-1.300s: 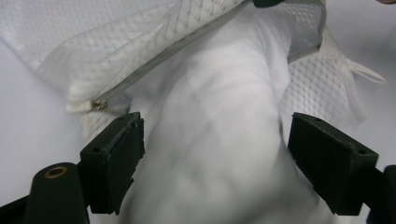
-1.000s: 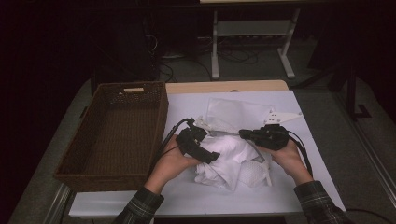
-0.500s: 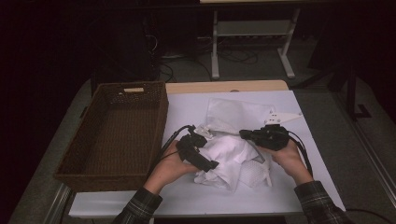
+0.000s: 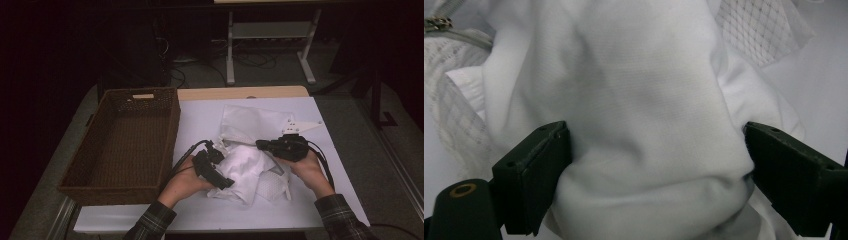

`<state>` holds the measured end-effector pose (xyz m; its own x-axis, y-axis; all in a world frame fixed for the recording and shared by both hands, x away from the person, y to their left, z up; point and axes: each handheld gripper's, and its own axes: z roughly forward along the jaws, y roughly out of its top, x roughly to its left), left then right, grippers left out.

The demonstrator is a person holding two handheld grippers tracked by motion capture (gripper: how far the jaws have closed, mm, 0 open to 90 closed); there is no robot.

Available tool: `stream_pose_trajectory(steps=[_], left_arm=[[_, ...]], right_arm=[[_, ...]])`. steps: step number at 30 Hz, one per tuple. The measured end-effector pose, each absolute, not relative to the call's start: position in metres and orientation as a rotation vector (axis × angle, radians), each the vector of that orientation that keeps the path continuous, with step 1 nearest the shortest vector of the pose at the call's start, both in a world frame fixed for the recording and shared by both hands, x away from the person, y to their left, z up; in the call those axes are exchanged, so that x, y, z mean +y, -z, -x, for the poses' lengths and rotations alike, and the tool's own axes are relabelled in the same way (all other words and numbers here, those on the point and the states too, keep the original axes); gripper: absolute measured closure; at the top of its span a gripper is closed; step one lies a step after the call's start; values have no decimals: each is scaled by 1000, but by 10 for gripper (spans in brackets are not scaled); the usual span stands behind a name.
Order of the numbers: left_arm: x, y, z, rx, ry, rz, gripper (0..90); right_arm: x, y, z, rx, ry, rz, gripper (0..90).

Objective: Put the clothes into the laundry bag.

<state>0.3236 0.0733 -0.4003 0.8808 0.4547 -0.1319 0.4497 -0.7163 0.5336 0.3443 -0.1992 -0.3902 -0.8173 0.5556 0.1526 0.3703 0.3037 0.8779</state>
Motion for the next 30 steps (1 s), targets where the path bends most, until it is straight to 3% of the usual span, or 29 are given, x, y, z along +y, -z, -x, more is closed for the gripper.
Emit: stream_pose_trajectory(steps=[9, 20, 30], left_arm=[[73, 407, -325, 667, -5, -2481, 170], [73, 400, -322, 633, -44, -2457, 605], [62, 391, -323, 686, -44, -2376, 672]], right_arm=[[-197, 392, -344, 2396, -1527, -851, 883], [-192, 393, -343, 2412, -1522, -836, 884], [-192, 391, -342, 2407, -1530, -831, 884]])
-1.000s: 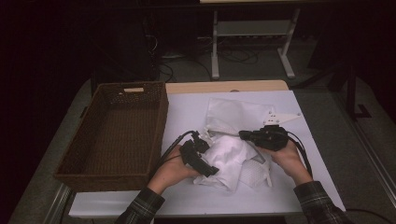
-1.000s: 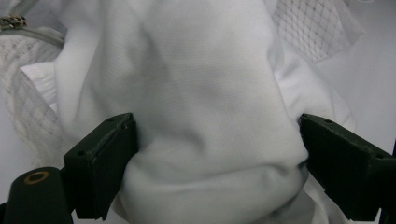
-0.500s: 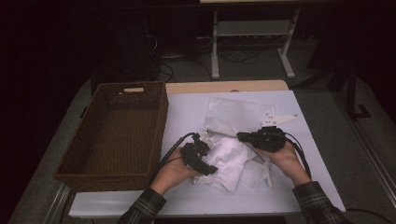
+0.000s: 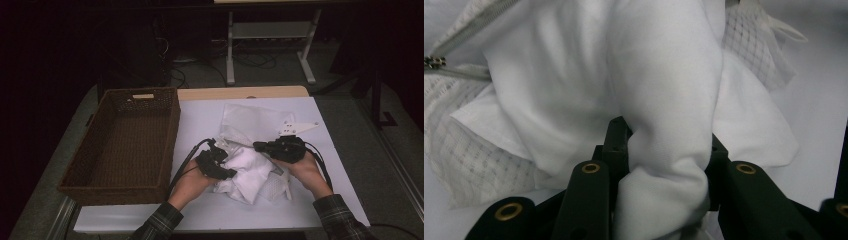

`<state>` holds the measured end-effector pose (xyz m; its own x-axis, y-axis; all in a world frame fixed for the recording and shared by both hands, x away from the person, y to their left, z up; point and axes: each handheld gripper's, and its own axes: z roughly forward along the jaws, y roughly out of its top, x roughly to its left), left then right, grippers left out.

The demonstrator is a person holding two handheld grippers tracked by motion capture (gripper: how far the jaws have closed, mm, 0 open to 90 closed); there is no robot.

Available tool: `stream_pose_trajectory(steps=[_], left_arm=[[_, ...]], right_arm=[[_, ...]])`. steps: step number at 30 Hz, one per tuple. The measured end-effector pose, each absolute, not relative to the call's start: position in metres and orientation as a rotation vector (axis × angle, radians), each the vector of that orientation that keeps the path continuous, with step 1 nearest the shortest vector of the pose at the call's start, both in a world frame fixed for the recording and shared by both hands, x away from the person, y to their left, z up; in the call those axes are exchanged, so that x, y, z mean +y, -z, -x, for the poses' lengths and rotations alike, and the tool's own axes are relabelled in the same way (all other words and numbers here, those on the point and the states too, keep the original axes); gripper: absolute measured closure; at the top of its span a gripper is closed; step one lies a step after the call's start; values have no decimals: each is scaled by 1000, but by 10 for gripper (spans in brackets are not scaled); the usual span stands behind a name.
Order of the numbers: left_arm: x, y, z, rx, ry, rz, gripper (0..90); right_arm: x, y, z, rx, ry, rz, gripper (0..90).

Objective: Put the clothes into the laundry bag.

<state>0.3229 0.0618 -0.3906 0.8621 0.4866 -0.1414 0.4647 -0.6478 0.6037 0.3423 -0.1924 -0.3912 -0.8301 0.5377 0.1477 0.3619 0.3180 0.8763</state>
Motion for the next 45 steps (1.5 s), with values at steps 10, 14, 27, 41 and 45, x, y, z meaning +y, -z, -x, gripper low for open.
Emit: stream_pose_trajectory(steps=[10, 14, 27, 41, 45], left_arm=[[44, 385, -327, 750, -89, -2315, 685], [36, 386, -330, 757, -97, -2300, 684], [19, 391, -340, 775, -120, -2260, 677], [17, 395, -342, 758, -91, -2226, 504], [19, 393, -339, 739, -93, -2228, 417]], right_arm=[[-192, 388, -341, 2398, -1547, -821, 884], [-192, 386, -340, 2395, -1552, -826, 884], [-193, 385, -340, 2387, -1560, -819, 884], [-193, 386, -339, 2396, -1555, -818, 883], [-194, 385, -338, 2391, -1559, -812, 883]])
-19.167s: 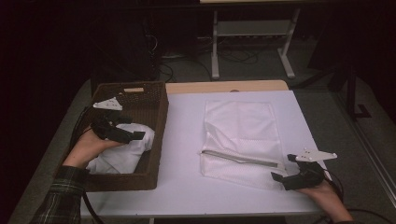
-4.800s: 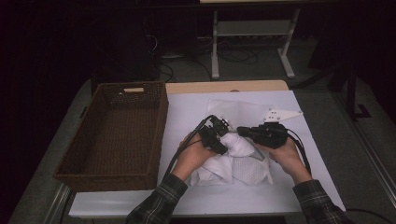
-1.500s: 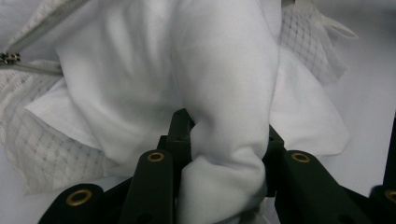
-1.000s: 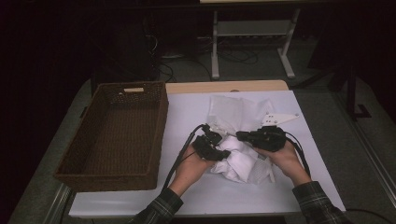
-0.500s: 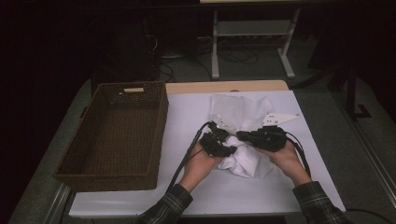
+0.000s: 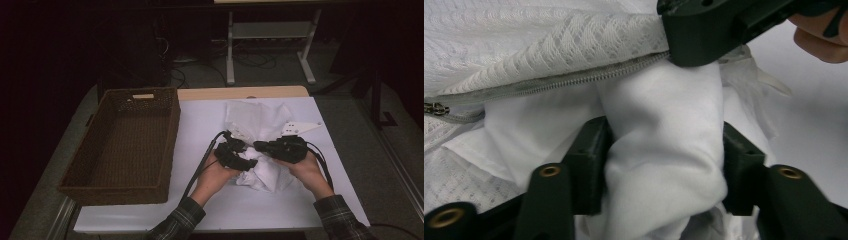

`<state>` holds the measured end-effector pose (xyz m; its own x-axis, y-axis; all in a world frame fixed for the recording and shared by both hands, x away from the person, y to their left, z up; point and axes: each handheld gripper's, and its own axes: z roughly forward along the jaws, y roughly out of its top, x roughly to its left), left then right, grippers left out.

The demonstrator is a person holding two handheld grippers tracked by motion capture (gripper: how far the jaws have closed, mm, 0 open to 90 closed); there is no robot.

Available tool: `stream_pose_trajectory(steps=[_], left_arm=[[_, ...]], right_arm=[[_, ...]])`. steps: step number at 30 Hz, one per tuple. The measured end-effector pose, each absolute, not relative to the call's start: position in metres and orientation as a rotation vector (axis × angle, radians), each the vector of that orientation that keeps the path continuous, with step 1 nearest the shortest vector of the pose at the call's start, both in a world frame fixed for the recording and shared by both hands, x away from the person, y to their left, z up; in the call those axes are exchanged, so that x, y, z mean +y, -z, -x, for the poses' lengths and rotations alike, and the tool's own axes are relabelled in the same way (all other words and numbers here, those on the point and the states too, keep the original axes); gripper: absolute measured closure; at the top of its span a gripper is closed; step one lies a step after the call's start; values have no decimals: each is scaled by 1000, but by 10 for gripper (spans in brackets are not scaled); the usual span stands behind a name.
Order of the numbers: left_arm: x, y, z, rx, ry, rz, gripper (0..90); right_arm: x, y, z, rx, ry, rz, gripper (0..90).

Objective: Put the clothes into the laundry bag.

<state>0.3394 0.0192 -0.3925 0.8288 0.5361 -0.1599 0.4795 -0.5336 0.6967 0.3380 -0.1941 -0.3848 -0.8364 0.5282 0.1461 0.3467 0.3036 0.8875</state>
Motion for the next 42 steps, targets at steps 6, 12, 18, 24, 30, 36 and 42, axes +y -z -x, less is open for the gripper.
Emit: stream_pose_trajectory(steps=[6, 12, 18, 24, 30, 36, 42], left_arm=[[33, 382, -334, 704, -94, -2222, 332], [58, 368, -329, 678, -98, -2202, 329], [88, 355, -329, 691, -126, -2152, 365], [103, 355, -339, 781, -181, -2113, 456], [96, 373, -360, 874, -231, -2145, 479], [92, 397, -381, 956, -269, -2180, 489], [90, 418, -398, 980, -259, -2205, 487]], right_arm=[[-197, 385, -338, 2389, -1559, -818, 883], [-197, 385, -338, 2385, -1555, -823, 883], [-198, 385, -339, 2382, -1551, -822, 883], [-198, 385, -339, 2384, -1548, -822, 883], [-197, 386, -339, 2385, -1546, -819, 883], [-198, 386, -339, 2385, -1548, -818, 883], [-198, 386, -339, 2387, -1548, -819, 883]])
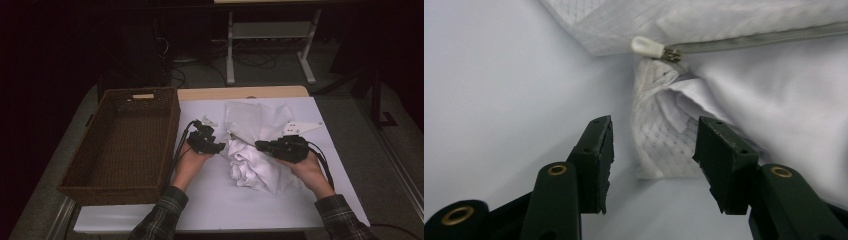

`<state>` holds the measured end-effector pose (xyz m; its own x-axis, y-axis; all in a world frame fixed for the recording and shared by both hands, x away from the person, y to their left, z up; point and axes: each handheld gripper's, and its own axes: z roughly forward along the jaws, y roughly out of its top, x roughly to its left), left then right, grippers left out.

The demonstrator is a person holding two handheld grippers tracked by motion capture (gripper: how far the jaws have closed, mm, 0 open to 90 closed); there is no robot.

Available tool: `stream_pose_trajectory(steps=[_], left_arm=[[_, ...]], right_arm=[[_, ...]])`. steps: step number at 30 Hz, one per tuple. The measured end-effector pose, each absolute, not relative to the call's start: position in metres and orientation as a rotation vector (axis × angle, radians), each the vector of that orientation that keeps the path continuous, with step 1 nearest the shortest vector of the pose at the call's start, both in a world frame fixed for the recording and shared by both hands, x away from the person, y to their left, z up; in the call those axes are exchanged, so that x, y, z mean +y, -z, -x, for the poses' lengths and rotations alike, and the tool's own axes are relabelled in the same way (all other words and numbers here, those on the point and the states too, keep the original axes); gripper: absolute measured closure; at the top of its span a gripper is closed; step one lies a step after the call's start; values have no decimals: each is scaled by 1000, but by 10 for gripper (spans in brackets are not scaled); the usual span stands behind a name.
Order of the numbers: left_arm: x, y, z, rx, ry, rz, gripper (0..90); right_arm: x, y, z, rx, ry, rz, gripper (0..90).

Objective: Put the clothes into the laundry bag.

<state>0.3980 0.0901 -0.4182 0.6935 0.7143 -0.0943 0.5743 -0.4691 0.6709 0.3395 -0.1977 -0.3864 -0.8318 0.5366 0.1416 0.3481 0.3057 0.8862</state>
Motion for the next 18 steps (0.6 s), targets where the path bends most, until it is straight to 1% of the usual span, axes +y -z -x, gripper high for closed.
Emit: stream_pose_trajectory(steps=[6, 8, 11, 13, 15, 18], left_arm=[[88, 434, -409, 1000, -244, -2207, 484], [87, 437, -410, 998, -226, -2206, 499], [84, 439, -410, 976, -218, -2229, 602], [84, 439, -409, 964, -207, -2239, 718], [85, 438, -408, 951, -204, -2251, 870], [87, 434, -404, 941, -212, -2269, 886]], right_arm=[[-197, 387, -340, 2387, -1547, -821, 883], [-198, 387, -340, 2385, -1546, -818, 883], [-198, 387, -339, 2385, -1548, -821, 883], [-198, 387, -340, 2384, -1549, -821, 883], [-198, 387, -340, 2384, -1548, -820, 883], [-198, 387, -339, 2383, -1549, -821, 883]])
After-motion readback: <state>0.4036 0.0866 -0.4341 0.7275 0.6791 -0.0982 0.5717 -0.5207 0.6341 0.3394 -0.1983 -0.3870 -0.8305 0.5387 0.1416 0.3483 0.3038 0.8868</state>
